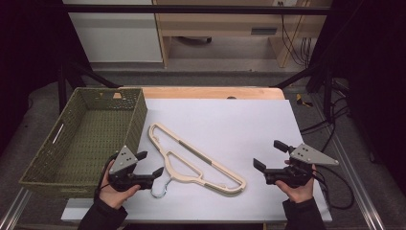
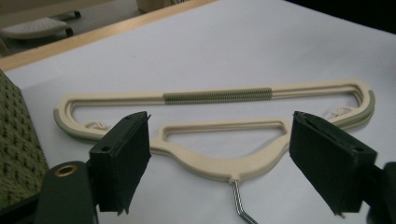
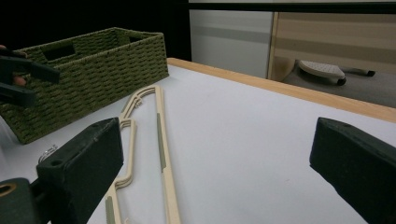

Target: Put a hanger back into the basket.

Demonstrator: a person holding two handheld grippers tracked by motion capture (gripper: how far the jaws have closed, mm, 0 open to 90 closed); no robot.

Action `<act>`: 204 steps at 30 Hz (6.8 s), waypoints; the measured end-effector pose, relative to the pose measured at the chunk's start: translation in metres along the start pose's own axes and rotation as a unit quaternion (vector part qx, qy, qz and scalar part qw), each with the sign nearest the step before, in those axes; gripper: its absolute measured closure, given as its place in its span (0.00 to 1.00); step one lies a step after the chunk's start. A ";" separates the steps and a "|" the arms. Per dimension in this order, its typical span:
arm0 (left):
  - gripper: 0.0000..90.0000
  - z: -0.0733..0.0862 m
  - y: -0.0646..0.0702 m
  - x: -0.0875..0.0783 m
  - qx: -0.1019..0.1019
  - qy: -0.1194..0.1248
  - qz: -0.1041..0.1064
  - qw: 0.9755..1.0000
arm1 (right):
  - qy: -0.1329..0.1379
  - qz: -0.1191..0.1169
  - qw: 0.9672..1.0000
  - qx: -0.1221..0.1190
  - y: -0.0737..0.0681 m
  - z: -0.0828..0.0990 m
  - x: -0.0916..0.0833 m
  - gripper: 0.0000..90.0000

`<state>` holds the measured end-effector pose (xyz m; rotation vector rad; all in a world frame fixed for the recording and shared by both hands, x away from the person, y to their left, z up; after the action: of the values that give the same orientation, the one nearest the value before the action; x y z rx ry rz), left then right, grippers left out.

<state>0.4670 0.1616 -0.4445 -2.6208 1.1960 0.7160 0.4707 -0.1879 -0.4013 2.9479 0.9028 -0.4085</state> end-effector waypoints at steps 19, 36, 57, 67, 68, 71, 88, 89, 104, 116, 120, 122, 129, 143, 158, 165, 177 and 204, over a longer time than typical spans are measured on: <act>0.61 0.052 0.015 0.046 -0.027 -0.100 0.003 0.995 | -0.007 -0.005 1.000 -0.002 -0.003 0.003 0.005 0.05; 0.86 0.071 0.012 0.061 -0.058 -0.133 0.007 0.989 | -0.020 -0.014 1.000 -0.004 -0.008 0.009 0.012 0.06; 0.98 0.057 0.017 0.053 -0.049 -0.132 -0.008 0.990 | -0.051 -0.051 0.997 -0.030 -0.039 0.020 0.035 0.11; 0.99 0.043 0.019 0.043 -0.041 -0.132 -0.014 0.990 | -0.080 -0.102 0.989 -0.069 -0.093 0.026 0.069 0.15; 0.99 0.042 0.020 0.043 -0.038 -0.130 -0.016 0.991 | -0.084 -0.106 0.988 -0.074 -0.097 0.027 0.072 0.15; 0.99 0.038 0.020 0.041 -0.034 -0.135 -0.016 0.990 | -0.094 -0.115 0.985 -0.089 -0.112 0.031 0.084 0.18; 0.99 0.021 0.024 0.037 -0.025 -0.145 -0.017 0.989 | -0.157 -0.144 0.966 -0.144 -0.166 0.056 0.136 0.33; 0.99 0.019 0.024 0.037 -0.023 -0.142 -0.018 0.989 | -0.160 -0.143 0.965 -0.148 -0.168 0.058 0.138 0.34; 0.99 0.014 0.029 0.036 -0.016 -0.141 -0.018 0.990 | -0.200 -0.139 0.950 -0.196 -0.179 0.084 0.151 0.68; 0.98 0.012 0.031 0.035 -0.009 -0.146 -0.019 0.989 | -0.197 -0.117 0.947 -0.226 -0.176 0.084 0.153 0.79; 0.97 0.009 0.032 0.034 -0.008 -0.133 -0.013 0.991 | -0.194 -0.113 0.943 -0.246 -0.175 0.083 0.151 0.81; 0.90 0.005 0.033 0.032 -0.008 -0.117 -0.004 0.993 | -0.192 -0.113 0.942 -0.250 -0.175 0.082 0.151 0.81; 0.53 -0.019 0.027 0.010 -0.009 -0.040 0.002 0.999 | -0.185 -0.110 0.943 -0.253 -0.174 0.079 0.149 0.82; 0.22 -0.046 -0.005 -0.047 -0.033 0.065 -0.006 0.997 | -0.151 -0.083 0.954 -0.246 -0.146 0.043 0.130 0.93; 0.16 -0.040 -0.002 -0.034 -0.004 0.049 0.014 0.999 | -0.134 -0.078 0.967 -0.203 -0.099 0.013 0.101 0.96; 0.16 -0.044 0.013 -0.019 0.020 0.030 0.038 0.999 | -0.135 -0.141 0.964 -0.180 -0.106 0.006 0.080 0.96; 0.32 -0.040 0.042 0.027 0.074 -0.030 0.102 0.992 | -0.143 -0.216 0.952 -0.166 -0.125 0.010 0.066 0.96; 0.85 -0.026 0.063 0.038 0.117 -0.070 0.139 0.981 | -0.151 -0.225 0.950 -0.154 -0.130 0.018 0.072 0.88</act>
<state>0.4502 0.0857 -0.4380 -2.2023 1.5188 0.7401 0.4518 -0.0424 -0.4312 2.3024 1.4368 -0.6421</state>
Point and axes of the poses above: each handheld gripper's, and its own axes: x roughly forward along the jaws, z roughly out of its underside, y roughly to its right, the point moved 9 cm from there along x, roughly forward along the jaws, and after that the axes turned 6 degrees about z, right-handed, at the moved point
